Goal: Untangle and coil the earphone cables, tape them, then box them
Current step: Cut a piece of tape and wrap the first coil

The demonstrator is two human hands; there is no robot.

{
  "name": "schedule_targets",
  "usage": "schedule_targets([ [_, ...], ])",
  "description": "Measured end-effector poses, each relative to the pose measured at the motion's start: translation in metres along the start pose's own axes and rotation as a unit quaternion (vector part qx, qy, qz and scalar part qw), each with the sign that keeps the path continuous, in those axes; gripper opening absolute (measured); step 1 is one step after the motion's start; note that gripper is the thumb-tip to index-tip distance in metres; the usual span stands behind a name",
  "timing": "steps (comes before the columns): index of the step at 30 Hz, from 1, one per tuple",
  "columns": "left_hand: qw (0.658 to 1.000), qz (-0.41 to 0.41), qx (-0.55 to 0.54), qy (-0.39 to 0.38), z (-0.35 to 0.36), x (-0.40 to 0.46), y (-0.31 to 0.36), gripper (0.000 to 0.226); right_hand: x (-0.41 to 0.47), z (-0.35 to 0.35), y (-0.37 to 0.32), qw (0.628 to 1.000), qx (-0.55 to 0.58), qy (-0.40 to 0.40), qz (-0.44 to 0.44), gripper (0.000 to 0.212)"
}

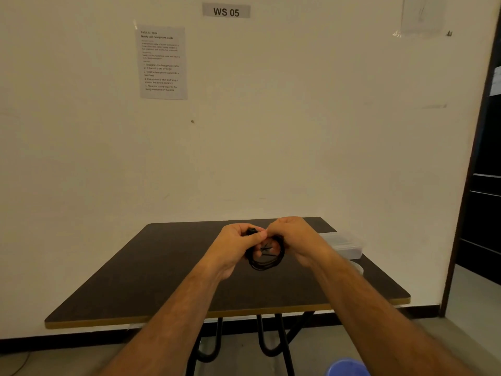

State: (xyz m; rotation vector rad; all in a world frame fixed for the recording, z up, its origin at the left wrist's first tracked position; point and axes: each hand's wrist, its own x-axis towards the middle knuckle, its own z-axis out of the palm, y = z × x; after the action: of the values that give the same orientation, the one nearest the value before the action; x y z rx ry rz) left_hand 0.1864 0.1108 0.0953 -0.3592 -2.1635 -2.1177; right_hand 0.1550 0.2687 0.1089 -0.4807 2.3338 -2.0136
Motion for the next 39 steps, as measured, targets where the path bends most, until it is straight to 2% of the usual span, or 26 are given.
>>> schedule_targets([
  [4,0.999,0.021,0.026,0.013,-0.002,0.000,-0.002,0.011,0.001,-0.006,0.001,0.998,0.041,-0.037,0.041,0.005],
  [5,0.999,0.025,0.032,0.016,-0.002,0.000,-0.003,0.011,0.001,-0.008,0.001,0.997,0.040,-0.049,0.042,0.011],
  [10,0.996,0.042,0.058,0.044,0.000,0.004,-0.009,0.013,0.003,-0.014,0.004,0.997,0.033,-0.074,0.009,0.015],
  [15,0.991,0.045,0.095,0.079,0.006,0.007,-0.017,0.012,0.000,-0.012,0.003,0.989,-0.126,-0.041,-0.067,0.013],
  [18,0.993,0.038,0.066,0.095,0.010,0.006,-0.020,0.014,0.001,-0.012,0.003,0.984,-0.145,-0.023,-0.100,0.010],
  [23,0.995,-0.049,-0.074,0.046,0.005,0.005,-0.019,0.022,0.003,-0.013,0.005,0.974,-0.179,-0.039,-0.133,0.002],
  [27,0.992,-0.088,-0.084,-0.010,-0.002,0.002,-0.016,0.021,0.003,-0.013,0.005,0.965,-0.207,-0.043,-0.152,0.003],
  [32,0.980,-0.164,-0.106,-0.044,-0.009,0.000,-0.012,0.023,-0.001,-0.012,0.005,0.954,-0.229,-0.078,-0.177,0.006],
  [39,0.981,-0.163,-0.069,-0.079,-0.012,0.000,-0.010,0.016,-0.002,-0.014,0.004,0.949,-0.230,-0.090,-0.196,0.007],
])
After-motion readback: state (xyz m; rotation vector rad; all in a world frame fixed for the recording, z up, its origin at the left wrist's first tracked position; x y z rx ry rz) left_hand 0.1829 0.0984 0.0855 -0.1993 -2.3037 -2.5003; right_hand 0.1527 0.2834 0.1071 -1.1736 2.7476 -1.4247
